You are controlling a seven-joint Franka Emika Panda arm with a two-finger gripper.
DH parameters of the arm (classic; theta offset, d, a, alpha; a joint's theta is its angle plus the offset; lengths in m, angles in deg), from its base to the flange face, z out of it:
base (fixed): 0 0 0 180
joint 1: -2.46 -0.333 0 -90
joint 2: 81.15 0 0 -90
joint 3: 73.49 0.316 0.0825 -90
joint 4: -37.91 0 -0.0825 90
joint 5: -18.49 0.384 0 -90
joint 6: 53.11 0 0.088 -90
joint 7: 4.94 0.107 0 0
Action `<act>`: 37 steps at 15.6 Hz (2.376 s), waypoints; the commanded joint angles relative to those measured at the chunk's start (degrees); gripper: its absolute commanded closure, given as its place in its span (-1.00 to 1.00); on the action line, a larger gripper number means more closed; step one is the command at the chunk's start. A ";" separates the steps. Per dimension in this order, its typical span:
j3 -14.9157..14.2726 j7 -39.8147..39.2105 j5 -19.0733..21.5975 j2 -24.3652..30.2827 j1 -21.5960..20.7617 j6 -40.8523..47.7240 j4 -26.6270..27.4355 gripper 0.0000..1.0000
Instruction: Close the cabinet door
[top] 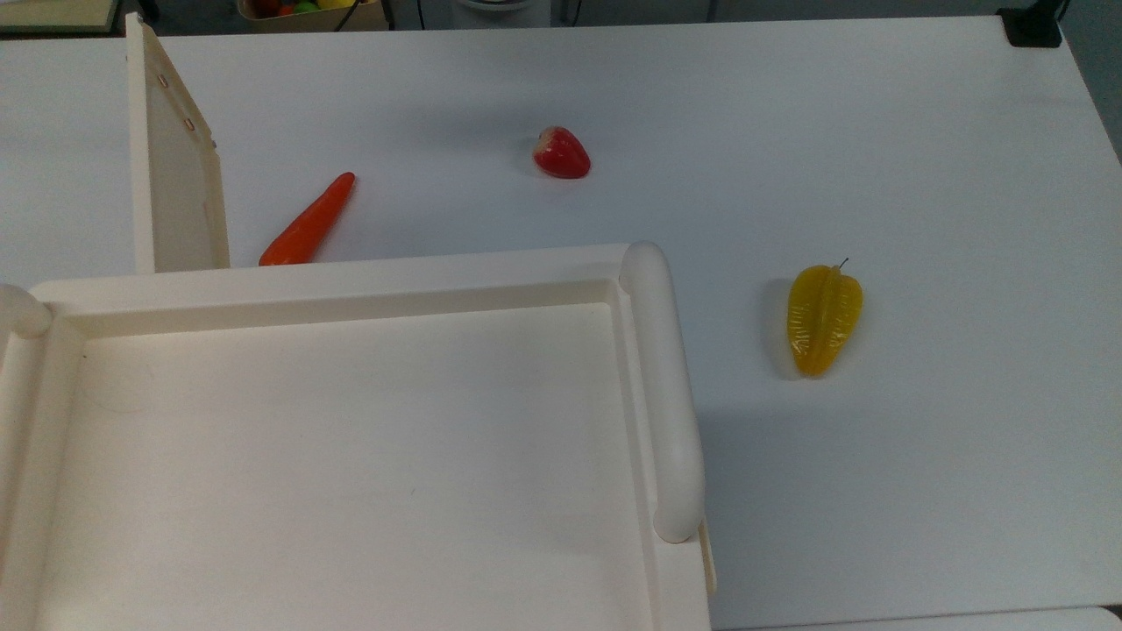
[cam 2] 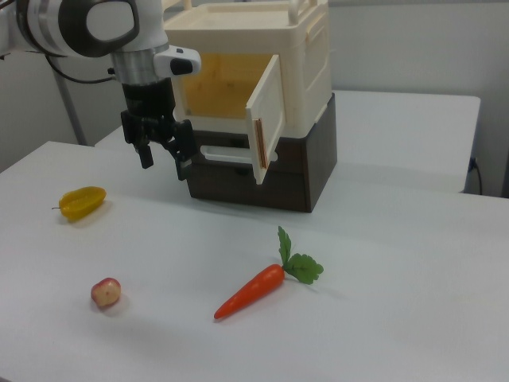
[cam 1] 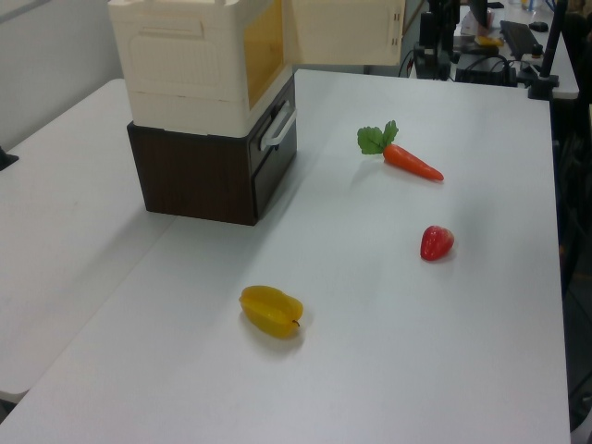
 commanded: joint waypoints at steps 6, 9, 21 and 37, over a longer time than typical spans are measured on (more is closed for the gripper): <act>-0.05 0.64 0.12 0.44 0.38 -1.87 0.40 -1.00; 0.04 -0.07 1.26 0.26 0.38 -1.87 0.31 -1.00; -0.22 -13.40 2.41 0.79 2.40 -1.87 0.22 0.88; -0.22 -57.15 3.46 -1.58 16.10 -15.29 0.31 1.00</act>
